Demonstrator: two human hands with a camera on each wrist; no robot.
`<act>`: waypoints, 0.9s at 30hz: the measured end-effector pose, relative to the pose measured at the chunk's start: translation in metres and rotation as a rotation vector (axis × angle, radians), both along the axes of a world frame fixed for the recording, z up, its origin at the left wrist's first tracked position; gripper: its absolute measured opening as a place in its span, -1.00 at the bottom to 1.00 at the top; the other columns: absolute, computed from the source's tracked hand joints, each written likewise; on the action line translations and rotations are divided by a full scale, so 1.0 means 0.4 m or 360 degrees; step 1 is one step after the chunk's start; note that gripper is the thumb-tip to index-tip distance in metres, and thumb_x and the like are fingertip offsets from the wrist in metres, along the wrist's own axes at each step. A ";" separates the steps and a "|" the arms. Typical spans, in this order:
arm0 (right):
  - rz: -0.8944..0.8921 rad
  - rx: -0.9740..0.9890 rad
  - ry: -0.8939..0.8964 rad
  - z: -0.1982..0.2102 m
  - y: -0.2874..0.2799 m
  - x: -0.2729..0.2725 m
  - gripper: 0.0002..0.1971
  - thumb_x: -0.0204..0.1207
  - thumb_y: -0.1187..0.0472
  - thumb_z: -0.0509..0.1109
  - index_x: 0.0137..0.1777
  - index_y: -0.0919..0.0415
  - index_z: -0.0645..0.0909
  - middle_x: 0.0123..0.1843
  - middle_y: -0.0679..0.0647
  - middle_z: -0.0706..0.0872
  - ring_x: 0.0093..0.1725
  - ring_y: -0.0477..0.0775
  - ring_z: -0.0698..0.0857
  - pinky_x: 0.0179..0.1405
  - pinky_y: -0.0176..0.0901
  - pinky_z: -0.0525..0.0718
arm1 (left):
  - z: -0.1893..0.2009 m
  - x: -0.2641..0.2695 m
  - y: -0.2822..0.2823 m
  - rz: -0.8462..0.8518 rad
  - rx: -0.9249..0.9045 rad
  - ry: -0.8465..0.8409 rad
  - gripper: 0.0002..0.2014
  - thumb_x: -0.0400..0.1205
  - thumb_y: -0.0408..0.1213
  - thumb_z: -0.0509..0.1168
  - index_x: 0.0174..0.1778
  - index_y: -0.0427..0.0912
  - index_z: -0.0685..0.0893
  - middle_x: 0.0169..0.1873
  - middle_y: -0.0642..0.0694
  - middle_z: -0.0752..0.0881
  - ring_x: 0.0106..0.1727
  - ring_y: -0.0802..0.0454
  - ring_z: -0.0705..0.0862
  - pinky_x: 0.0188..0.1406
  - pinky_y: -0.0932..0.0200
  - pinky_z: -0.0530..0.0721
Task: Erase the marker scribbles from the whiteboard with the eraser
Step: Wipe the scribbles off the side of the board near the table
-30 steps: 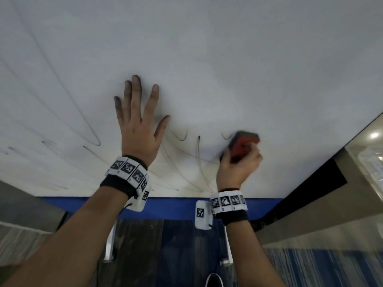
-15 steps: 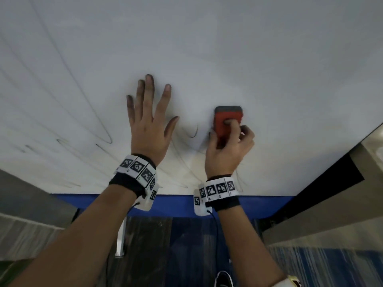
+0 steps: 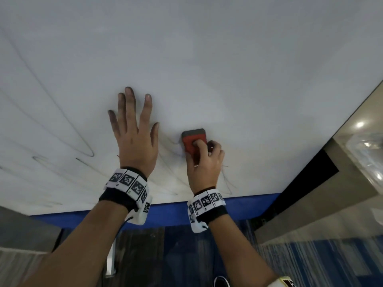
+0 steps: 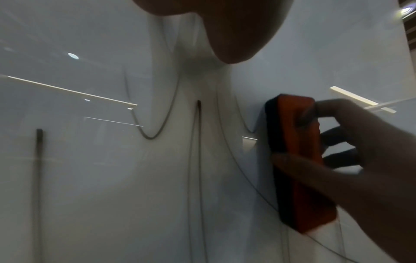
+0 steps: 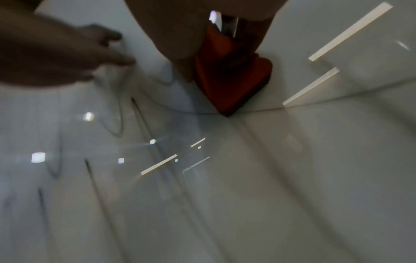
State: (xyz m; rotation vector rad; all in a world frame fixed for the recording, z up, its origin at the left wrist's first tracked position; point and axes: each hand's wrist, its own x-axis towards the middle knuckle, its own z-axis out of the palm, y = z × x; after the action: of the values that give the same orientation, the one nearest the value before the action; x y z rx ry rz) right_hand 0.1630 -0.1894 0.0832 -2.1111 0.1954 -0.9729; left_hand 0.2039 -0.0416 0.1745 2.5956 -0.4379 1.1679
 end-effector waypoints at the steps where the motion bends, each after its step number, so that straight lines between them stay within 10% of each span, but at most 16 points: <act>1: 0.0035 -0.0103 0.0038 -0.026 -0.021 -0.003 -0.61 0.45 0.20 0.63 0.20 -0.02 0.56 0.27 0.27 0.57 0.14 0.26 0.54 -0.19 -0.11 0.57 | -0.001 0.000 0.001 -0.0001 0.0003 -0.0008 -0.45 0.85 -0.19 0.18 0.77 -0.15 0.21 0.75 -0.40 0.12 0.79 -0.34 0.04 0.72 -0.48 0.07; 6: -0.0445 0.0801 0.0238 -0.230 -0.165 -0.039 -0.50 0.52 0.23 0.58 0.39 0.25 0.48 0.27 0.26 0.52 0.20 0.29 0.60 0.21 0.37 0.67 | -0.005 0.003 0.007 0.0001 0.0031 -0.0009 -0.47 0.86 -0.17 0.16 0.76 -0.15 0.24 0.74 -0.40 0.13 0.79 -0.33 0.06 0.71 -0.47 0.10; 9: -0.0536 0.1244 0.0239 -0.231 -0.155 -0.037 -0.42 0.56 0.30 0.53 0.50 0.35 0.37 0.36 0.27 0.48 0.33 0.33 0.57 0.39 0.33 0.61 | -0.011 0.005 -0.005 -0.0006 -0.0014 -0.0006 -0.45 0.85 -0.14 0.18 0.75 -0.17 0.24 0.73 -0.42 0.15 0.78 -0.35 0.07 0.71 -0.49 0.09; 16: -0.0055 0.0612 -0.0157 -0.058 -0.104 0.007 -0.57 0.55 0.14 0.56 0.32 0.12 0.47 0.26 0.14 0.43 0.17 0.25 0.58 -0.03 0.16 0.75 | -0.030 0.010 -0.017 0.0028 -0.0047 -0.0041 -0.41 0.83 -0.05 0.21 0.73 -0.23 0.28 0.69 -0.51 0.19 0.74 -0.45 0.14 0.72 -0.48 0.08; 20: -0.0183 0.0928 -0.0003 -0.242 -0.140 -0.018 -0.46 0.55 0.14 0.53 0.44 -0.02 0.35 0.29 0.05 0.39 0.18 -0.02 0.57 0.03 0.09 0.76 | -0.040 0.017 -0.018 0.0047 -0.0042 -0.0063 -0.40 0.82 -0.04 0.25 0.72 -0.26 0.30 0.67 -0.55 0.21 0.72 -0.48 0.16 0.72 -0.48 0.09; 27: -0.0629 0.2013 0.0514 -0.600 -0.217 -0.017 -0.35 0.64 0.47 0.40 0.65 0.37 0.17 0.56 0.40 0.43 0.48 0.38 0.53 0.53 0.44 0.49 | -0.065 0.017 -0.029 0.0065 -0.0086 -0.0059 -0.38 0.80 -0.06 0.28 0.70 -0.28 0.30 0.65 -0.60 0.22 0.71 -0.53 0.16 0.71 -0.49 0.08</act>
State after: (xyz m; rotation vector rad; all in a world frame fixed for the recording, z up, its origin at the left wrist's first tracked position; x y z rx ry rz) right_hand 0.1560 -0.2762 -0.1566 -1.0187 1.0972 -0.4443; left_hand 0.2107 -0.0532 0.1486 2.5518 -0.3570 1.2256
